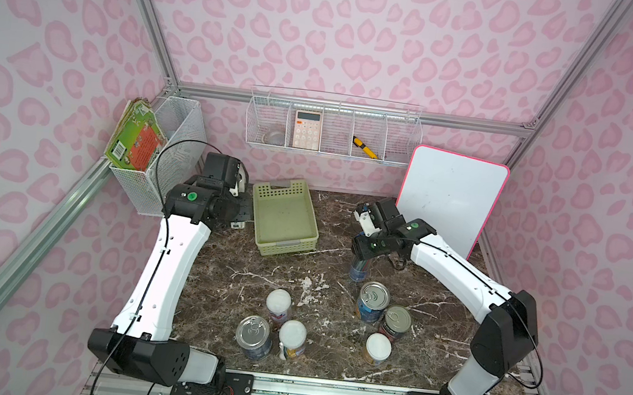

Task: Put the canned food in the basket
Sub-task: Pick up the distractor from the center of the board, then place the distractor at the center of the board.

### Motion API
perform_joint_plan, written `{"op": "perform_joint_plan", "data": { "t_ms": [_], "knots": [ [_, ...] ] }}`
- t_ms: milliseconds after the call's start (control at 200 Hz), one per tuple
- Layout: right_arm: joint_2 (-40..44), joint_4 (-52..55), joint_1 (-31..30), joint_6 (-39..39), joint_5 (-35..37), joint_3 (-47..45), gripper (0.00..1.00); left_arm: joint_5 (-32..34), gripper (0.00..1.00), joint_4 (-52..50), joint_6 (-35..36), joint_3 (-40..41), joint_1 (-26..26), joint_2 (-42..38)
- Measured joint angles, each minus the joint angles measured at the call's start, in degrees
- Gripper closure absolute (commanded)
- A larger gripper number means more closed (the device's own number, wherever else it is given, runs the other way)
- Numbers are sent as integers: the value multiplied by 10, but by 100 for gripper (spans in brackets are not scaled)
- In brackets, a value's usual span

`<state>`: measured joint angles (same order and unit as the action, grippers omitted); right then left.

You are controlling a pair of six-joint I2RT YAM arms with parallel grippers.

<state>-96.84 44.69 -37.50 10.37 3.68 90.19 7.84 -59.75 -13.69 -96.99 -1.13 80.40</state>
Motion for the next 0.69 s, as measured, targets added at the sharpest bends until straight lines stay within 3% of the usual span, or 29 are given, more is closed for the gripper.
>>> {"op": "perform_joint_plan", "data": {
  "t_ms": [185,290,495,695],
  "knots": [
    [54,52,-6,0,59,104,60,-23,100,32,-1,18,116,26],
    [85,75,28,1,89,136,59,-34,100,57,0,39,159,54],
    [164,122,164,9,118,56,59,-71,100,96,20,101,169,89],
    [226,120,298,3,109,-44,57,-78,100,118,32,94,177,172]
  ]
}}
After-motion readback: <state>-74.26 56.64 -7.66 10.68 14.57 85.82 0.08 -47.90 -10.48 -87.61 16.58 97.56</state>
